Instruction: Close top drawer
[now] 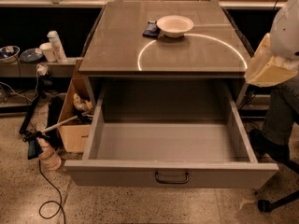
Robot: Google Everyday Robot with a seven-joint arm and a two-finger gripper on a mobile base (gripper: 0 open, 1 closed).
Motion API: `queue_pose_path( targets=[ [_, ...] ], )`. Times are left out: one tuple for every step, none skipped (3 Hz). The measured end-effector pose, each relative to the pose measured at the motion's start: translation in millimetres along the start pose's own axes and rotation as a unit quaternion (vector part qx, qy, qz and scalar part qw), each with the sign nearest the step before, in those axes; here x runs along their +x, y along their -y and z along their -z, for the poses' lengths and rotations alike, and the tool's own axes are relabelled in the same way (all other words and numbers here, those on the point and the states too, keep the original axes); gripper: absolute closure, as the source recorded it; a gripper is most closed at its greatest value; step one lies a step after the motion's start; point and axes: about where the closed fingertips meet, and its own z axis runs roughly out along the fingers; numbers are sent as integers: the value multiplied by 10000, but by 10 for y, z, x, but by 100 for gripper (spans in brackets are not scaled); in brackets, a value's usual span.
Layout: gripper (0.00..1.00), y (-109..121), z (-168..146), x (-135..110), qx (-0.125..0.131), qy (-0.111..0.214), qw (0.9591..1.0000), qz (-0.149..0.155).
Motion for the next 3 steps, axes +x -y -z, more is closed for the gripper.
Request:
queue_pose_path(
  targets=[
    [100, 0, 1, -1, 2, 1, 10000, 0],
    [100, 0, 1, -1, 2, 1, 10000, 0],
    [100, 55, 30, 5, 30, 282, 9996, -7]
  ],
)
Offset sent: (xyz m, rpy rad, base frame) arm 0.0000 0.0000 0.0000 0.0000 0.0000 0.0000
